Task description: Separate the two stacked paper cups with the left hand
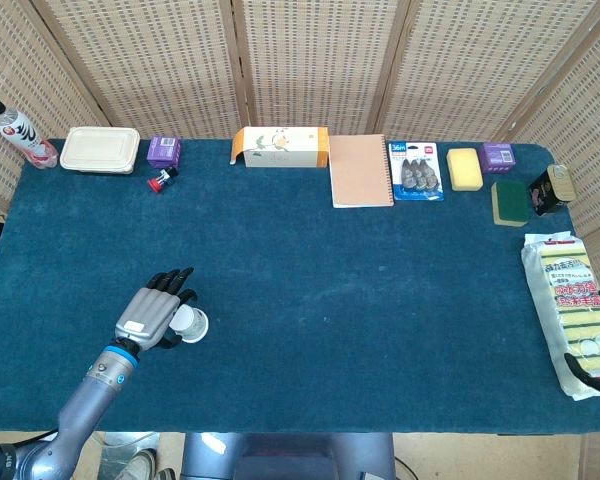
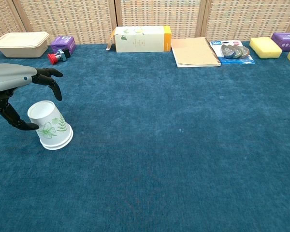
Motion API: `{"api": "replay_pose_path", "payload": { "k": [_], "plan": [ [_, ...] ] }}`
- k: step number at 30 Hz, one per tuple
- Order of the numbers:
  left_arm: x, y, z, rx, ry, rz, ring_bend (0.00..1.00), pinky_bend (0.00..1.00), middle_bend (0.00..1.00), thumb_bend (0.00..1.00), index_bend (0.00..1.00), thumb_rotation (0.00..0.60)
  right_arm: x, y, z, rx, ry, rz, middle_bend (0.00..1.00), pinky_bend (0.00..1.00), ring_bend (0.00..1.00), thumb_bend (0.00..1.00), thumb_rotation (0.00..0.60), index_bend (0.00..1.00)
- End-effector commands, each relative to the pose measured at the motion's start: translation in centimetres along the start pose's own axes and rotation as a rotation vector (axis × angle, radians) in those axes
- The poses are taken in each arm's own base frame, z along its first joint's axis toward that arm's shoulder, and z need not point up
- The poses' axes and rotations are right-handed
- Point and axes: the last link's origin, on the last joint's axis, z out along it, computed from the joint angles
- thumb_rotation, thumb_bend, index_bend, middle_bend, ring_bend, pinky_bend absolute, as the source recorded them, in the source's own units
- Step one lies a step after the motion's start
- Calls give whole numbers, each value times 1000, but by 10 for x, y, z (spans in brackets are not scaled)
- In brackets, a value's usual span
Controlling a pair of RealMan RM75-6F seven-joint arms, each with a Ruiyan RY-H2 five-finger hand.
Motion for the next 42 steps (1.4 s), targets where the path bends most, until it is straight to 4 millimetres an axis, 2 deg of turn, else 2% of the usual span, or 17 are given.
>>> {"api": "replay_pose_path", "payload": {
  "k": [1,16,22,30,36,42],
  "plan": [
    [1,1,0,5,1,1,0,80,0,220,323,600,0,0,0,1,0,0,7,71,1,273,600,91],
    [7,-1,-5,25,11,16,0,79,0,225,392,600,-1,-1,0,3,-1,3,7,71,1,273,600,91],
    [18,-1,-12,24,42,8,0,79,0,227,392,600,0,0,0,0,3,3,8,71,1,273,600,91],
    [44,-4,-32,9,103,-26,0,79,0,226,392,600,-1,-1,0,4,0,0,8,71,1,273,600,91],
    [71,-19,-57,13,181,-55,0,79,0,226,392,600,-2,-2,0,3,-3,-6,7,71,1,272,600,91],
    [73,-41,-79,24,172,-58,0,79,0,226,392,600,-6,-4,0,9,-15,-17,7,71,1,273,600,91]
  ]
}}
